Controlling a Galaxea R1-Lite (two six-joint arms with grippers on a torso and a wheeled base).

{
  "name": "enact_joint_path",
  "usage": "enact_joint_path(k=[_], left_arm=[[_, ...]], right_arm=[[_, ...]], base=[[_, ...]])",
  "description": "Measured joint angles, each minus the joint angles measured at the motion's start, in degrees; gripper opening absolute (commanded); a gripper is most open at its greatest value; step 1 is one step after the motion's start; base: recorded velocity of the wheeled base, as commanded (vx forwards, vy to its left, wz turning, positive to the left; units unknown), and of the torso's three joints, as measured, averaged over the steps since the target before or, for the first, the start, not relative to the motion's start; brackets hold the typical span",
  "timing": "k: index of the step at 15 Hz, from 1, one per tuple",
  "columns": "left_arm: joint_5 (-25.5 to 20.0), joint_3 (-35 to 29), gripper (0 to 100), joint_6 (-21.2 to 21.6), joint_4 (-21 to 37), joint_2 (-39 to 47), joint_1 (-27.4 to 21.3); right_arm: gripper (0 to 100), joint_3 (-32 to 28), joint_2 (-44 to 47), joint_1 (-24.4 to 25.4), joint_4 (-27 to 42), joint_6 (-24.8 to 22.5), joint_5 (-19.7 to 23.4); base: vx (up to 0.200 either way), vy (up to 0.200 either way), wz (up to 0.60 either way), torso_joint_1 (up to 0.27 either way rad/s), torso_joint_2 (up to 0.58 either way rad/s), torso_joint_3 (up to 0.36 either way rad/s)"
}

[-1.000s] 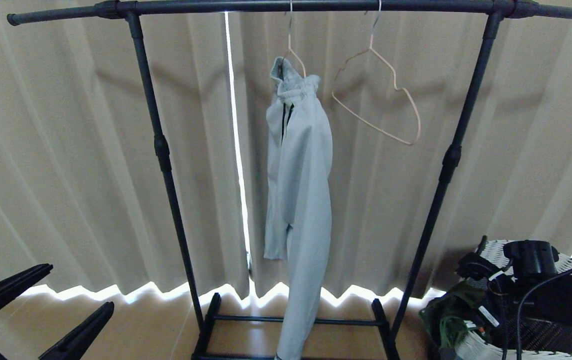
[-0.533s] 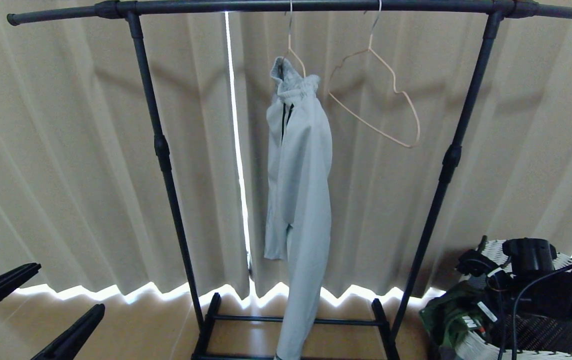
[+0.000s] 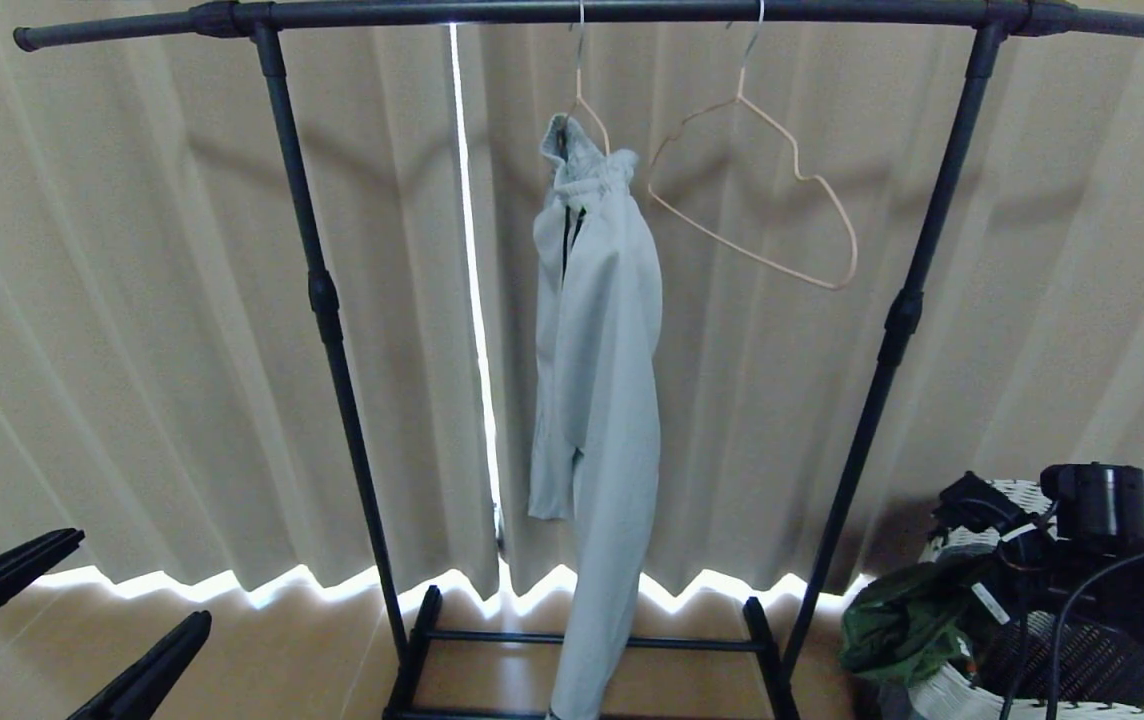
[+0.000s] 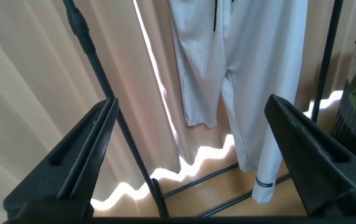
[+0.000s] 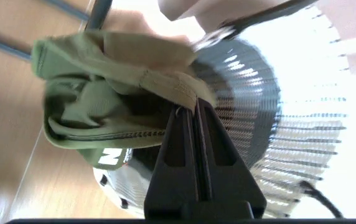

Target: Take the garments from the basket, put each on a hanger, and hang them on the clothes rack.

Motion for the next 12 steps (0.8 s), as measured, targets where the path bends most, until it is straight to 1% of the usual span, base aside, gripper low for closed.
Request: enact_joint_path(k=[2,4,5,6,7,8,10,12], left_arm=[[-0.4,0.0,100,0.0,0.0,0.0,-0.1],[-3.0,0.0,100,-0.1,0.4,0.0,-0.9],[-4.3,0.0,100,-0.1,1.2,0.1,-1.6],[-5.0,-0.1,100,0.0,3.6,0.1,-2.7],[-5.2,-0.3,100,0.0,4.9,0.2,-3.6],[-5.2,-1.5,100,0.0,7.7,0.2,-4.6],[-5.3,-6.4,100,-0.1,13.4,0.8,-7.7],[-5.3,-10.0,100,-0.1,15.1,2.5,-11.2]], right_arm=[[0,1.2,-4.9,1.1,0.3,0.6,0.1],[0,1.8,-11.0,2.5,0.7,0.8,0.2],[0,1.9,-13.6,3.3,0.9,0.9,0.5],[0,2.0,-16.3,4.3,1.4,1.2,0.9],[0,1.9,-18.6,5.4,1.7,2.0,1.3],[0,1.7,-20.5,7.0,1.8,3.9,1.6],[0,0.9,-25.0,11.9,2.0,8.7,2.0],[0,-0.4,-28.7,16.3,2.0,11.2,2.2]], base=[[0.0,0.0,0.0,0.0,0.0,0.0],[0.0,0.0,0.0,0.0,0.0,0.0],[0.0,0.0,0.0,0.0,0.0,0.0],[0.0,0.0,0.0,0.0,0.0,0.0],[0.0,0.0,0.0,0.0,0.0,0.0],[0.0,0.0,0.0,0.0,0.0,0.0],[0.0,0.0,0.0,0.0,0.0,0.0],[0.0,0.0,0.0,0.0,0.0,0.0]])
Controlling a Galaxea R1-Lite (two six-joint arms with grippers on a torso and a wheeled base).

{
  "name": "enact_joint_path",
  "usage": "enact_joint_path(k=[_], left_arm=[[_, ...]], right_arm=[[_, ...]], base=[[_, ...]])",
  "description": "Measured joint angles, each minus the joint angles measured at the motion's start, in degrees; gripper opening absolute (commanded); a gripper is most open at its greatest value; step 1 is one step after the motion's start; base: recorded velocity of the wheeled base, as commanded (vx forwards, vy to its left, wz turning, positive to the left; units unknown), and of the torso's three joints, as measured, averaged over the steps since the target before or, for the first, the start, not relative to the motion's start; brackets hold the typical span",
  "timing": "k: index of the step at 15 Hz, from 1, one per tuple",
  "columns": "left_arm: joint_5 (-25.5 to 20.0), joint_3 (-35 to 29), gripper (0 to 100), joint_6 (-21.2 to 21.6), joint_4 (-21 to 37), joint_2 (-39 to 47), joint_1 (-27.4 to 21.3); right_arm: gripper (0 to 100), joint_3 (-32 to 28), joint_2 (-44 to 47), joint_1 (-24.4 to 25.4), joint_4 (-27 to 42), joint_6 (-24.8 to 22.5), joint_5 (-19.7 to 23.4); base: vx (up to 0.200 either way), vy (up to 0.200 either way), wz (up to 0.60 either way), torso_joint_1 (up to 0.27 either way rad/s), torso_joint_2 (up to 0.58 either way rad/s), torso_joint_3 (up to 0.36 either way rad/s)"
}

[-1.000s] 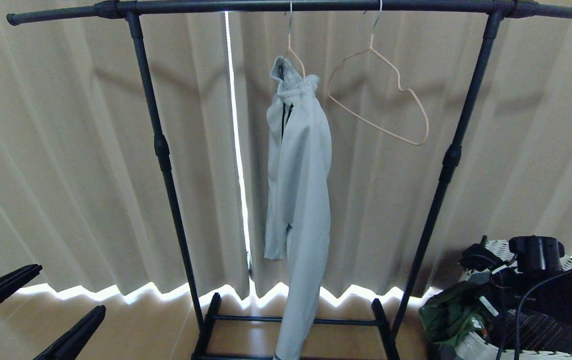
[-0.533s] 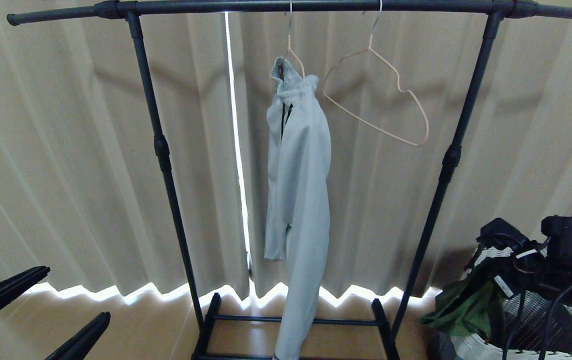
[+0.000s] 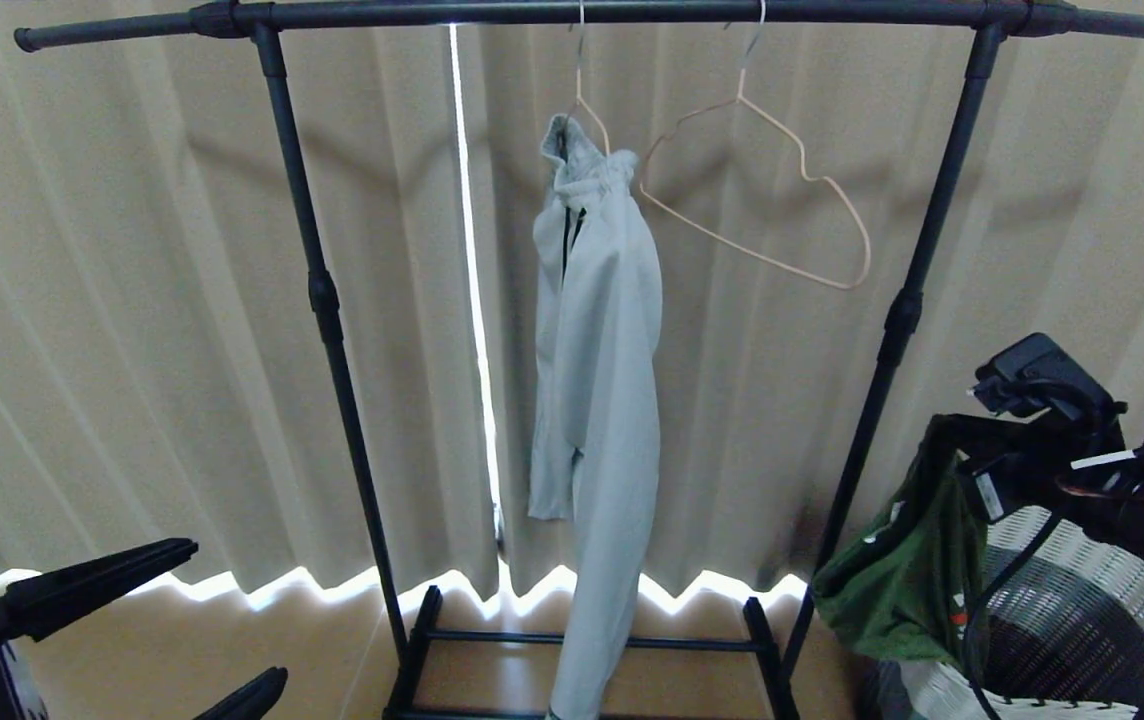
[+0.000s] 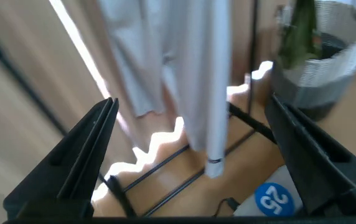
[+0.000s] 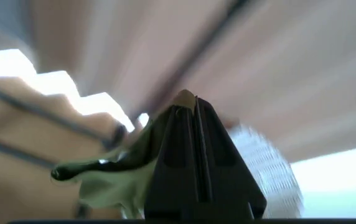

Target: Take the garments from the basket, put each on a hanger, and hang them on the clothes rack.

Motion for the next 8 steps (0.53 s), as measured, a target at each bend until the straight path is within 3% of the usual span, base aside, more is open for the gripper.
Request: enact_joint_path(k=[5,8], left_arm=[[0.2,-6.0,100,-1.0,0.1,8.5,-6.4],[0.7,-11.7,100,-5.2,-0.1,17.4,-10.0]], right_arm=[[0,-2.0,-6.7,5.3,1.2,3.8,1.0],[0,-2.0,-9.8,7.0,1.9,6.6,2.2]], base=[[0.0,0.0,0.0,0.0,0.0,0.0],[0.0,0.0,0.0,0.0,0.0,0.0]])
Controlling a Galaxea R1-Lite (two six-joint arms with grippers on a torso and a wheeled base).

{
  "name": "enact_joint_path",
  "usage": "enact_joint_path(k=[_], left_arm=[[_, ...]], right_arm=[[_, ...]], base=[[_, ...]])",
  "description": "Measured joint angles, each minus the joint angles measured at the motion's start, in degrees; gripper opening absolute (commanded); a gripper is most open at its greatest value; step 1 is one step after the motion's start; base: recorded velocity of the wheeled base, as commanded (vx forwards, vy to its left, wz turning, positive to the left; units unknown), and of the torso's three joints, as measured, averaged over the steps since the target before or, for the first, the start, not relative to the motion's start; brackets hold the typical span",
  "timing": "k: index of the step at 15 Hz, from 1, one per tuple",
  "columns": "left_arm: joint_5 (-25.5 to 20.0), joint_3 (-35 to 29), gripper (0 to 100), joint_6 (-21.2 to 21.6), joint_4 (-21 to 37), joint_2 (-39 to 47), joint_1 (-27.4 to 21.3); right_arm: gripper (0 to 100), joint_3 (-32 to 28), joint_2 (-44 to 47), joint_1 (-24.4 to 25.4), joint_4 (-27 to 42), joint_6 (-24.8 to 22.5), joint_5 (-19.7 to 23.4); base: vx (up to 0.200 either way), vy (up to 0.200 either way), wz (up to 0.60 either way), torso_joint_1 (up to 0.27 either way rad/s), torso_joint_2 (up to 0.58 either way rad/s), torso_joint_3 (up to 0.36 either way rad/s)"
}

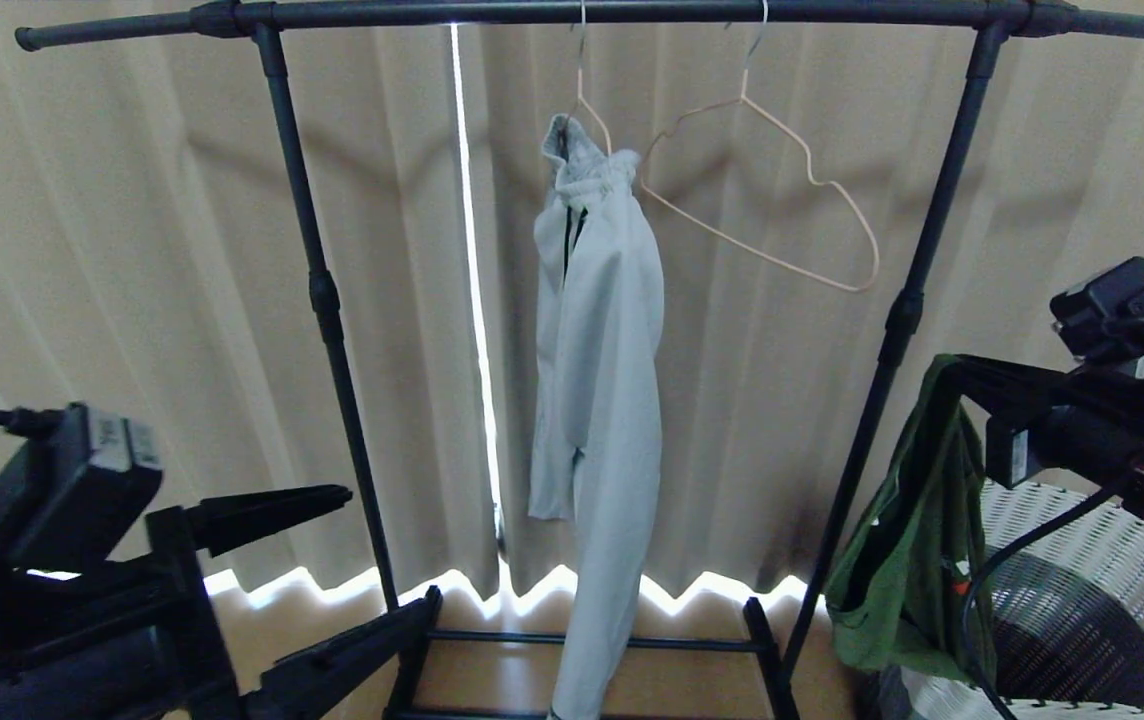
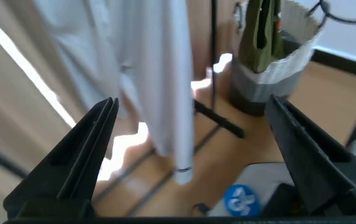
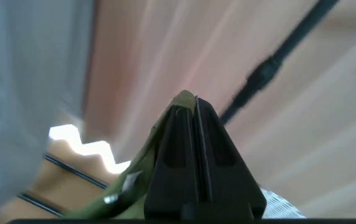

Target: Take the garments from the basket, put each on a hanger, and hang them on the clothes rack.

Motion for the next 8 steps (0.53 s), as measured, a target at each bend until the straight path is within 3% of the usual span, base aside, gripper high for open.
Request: enact_joint_path(k=[4,8], left_arm=[[5.8,-10.8,100,-7.9,-0.2,13.9,-7.0],[7.8,-17.8,100,-11.4,-0.2,22.6,-12.3]], right_arm=[[0,-1.9,-2.2,2.8,0.4,2.8,1.1],[0,-5.4,-2.4,6.9,0.6,5.0,1.3]], base=[[0.0,0.0,0.0,0.0,0.0,0.0],[0.0,0.0,0.0,0.0,0.0,0.0]])
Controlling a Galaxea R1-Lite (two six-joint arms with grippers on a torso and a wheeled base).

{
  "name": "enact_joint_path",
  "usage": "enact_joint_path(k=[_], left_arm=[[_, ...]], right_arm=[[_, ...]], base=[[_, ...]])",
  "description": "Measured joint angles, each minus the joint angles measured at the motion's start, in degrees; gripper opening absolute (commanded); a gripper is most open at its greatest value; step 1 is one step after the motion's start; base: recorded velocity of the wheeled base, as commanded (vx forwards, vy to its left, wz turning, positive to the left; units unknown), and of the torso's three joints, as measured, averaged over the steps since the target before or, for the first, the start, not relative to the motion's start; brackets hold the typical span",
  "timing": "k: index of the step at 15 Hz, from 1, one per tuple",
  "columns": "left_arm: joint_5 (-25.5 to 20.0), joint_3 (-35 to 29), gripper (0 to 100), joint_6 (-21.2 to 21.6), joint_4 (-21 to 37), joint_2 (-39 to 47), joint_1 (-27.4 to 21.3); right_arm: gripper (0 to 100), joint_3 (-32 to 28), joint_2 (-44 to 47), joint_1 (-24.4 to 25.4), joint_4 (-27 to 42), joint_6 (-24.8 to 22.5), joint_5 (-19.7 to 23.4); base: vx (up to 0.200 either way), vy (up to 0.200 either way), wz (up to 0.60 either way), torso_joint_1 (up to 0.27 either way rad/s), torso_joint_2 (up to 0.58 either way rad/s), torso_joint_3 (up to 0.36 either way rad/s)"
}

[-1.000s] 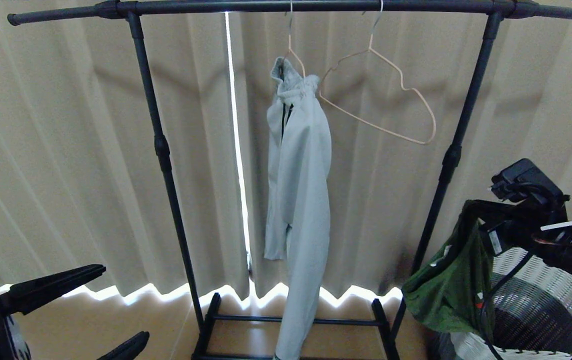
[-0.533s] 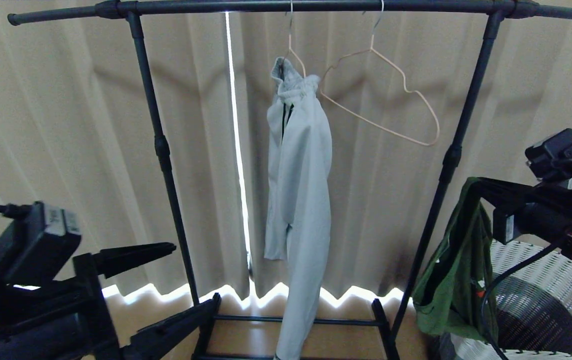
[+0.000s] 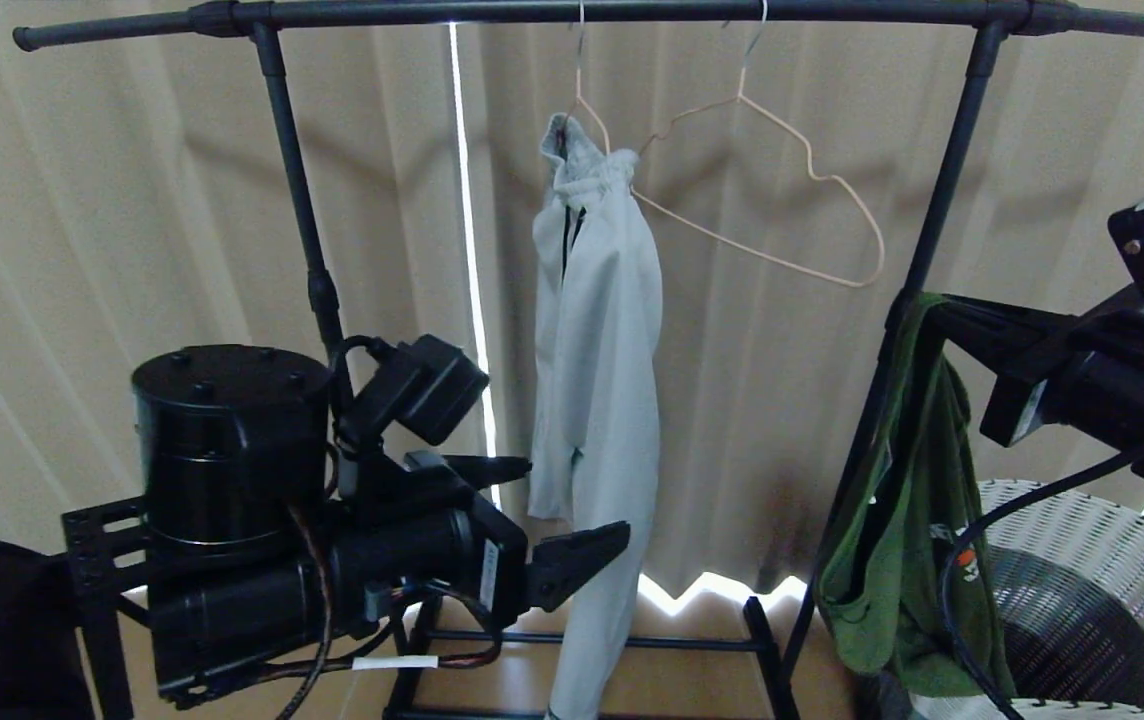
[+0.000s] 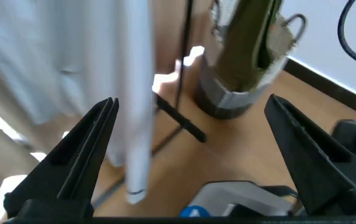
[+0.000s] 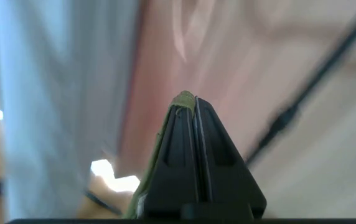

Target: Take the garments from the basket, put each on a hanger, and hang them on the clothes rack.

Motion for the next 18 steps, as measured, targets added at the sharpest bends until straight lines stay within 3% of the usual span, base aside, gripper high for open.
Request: enact_joint_path(k=[3,6,8,11,15,18], left_arm=[[1.9,-3.0,100,-3.8,0.0,3.3,-4.9],[8.6,-8.1,100,-6.3,0.0,7.7,-8.3],[10.6,-12.2,100,-7.9,0.0,10.9,-10.5],[11.3,-15.6,100,-8.2,-0.1,14.8,-13.0],[17.1,-20.9,100,-8.2,-0.4,21.5,-14.2],[17.7,-23.6,100,-8.2,-0.4,25.2,-14.9]], right_arm=[[0,-1.0,0.1,1.1,0.0,0.0,-0.1],[0,-2.0,0.1,3.0,0.1,0.0,0.0],[0,-2.1,0.1,3.5,0.1,0.0,0.0],[0,-2.1,0.1,3.8,0.1,0.0,0.0],[0,-2.2,0.0,4.1,0.0,0.0,0.0],[0,-2.3,-0.1,4.6,0.0,0.1,0.0]], base=[[0.0,0.0,0.0,0.0,0.0,0.0],[0.0,0.0,0.0,0.0,0.0,0.0],[0.0,0.0,0.0,0.0,0.0,0.0],[0.0,0.0,0.0,0.0,0.0,0.0],[0.0,0.0,0.0,0.0,0.0,0.0],[0.0,0.0,0.0,0.0,0.0,0.0]])
